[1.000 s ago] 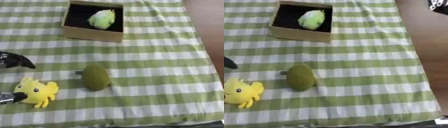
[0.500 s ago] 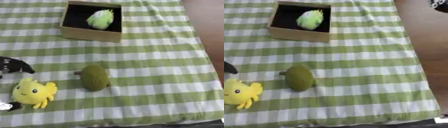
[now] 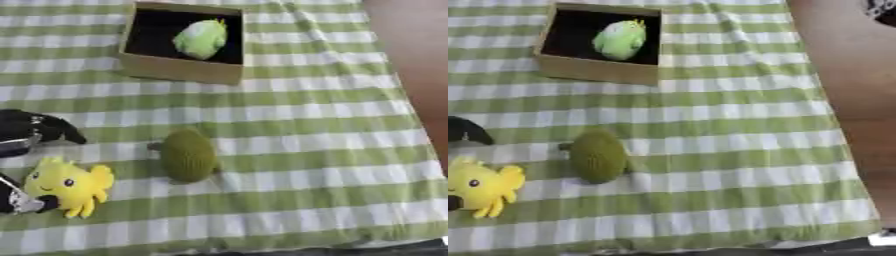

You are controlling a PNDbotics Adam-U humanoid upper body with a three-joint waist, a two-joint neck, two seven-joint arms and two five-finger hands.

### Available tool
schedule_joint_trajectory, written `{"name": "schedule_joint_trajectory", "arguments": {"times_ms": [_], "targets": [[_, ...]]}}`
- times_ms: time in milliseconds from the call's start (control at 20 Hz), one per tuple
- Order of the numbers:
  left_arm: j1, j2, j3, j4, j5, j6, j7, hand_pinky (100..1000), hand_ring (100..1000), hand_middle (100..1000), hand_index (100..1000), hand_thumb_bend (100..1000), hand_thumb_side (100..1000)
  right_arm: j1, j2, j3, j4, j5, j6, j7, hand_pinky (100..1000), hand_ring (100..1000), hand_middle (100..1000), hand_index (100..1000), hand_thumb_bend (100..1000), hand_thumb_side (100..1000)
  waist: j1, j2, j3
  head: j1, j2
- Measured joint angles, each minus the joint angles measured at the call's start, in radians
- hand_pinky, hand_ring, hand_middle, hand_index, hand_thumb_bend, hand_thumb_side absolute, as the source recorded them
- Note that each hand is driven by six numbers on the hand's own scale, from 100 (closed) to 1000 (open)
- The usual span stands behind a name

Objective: Pick up objects on the table and place them in the box.

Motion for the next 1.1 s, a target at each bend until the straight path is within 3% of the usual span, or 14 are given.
{"name": "schedule_joint_trajectory", "arguments": {"times_ms": [150, 500, 700, 950, 1100], "targets": [[0.000, 0.006, 0.001, 0.006, -0.007, -0.004, -0.008, 956, 941, 867, 941, 567, 249, 0.005, 0.000, 0.000, 0.000, 0.000, 0.004, 0.005, 951, 898, 682, 894, 100, 100, 0.000, 0.000, 0.001, 0.000, 0.000], [-0.005, 0.016, -0.019, 0.046, -0.057, -0.019, -0.015, 942, 933, 849, 923, 519, 302, 0.013, 0.017, -0.003, 0.000, -0.002, 0.022, 0.026, 957, 899, 680, 897, 100, 100, 0.006, 0.000, 0.000, 0.001, 0.000], [-0.017, 0.000, -0.043, 0.075, -0.061, -0.024, -0.026, 901, 906, 810, 884, 449, 303, 0.016, 0.023, -0.008, 0.000, -0.006, 0.029, 0.032, 960, 899, 680, 899, 100, 100, 0.006, 0.000, -0.004, 0.004, -0.001], [-0.027, -0.017, -0.048, 0.092, -0.050, 0.005, 0.001, 762, 766, 657, 752, 251, 132, 0.017, 0.027, -0.012, 0.000, -0.011, 0.035, 0.038, 962, 899, 679, 900, 100, 100, 0.006, 0.000, -0.004, 0.004, -0.001], [-0.028, -0.019, -0.046, 0.083, -0.032, 0.030, 0.026, 708, 731, 633, 729, 144, 149, 0.018, 0.033, -0.013, 0.000, -0.014, 0.040, 0.041, 963, 899, 678, 900, 100, 100, 0.006, 0.000, -0.004, 0.004, -0.001]]}}
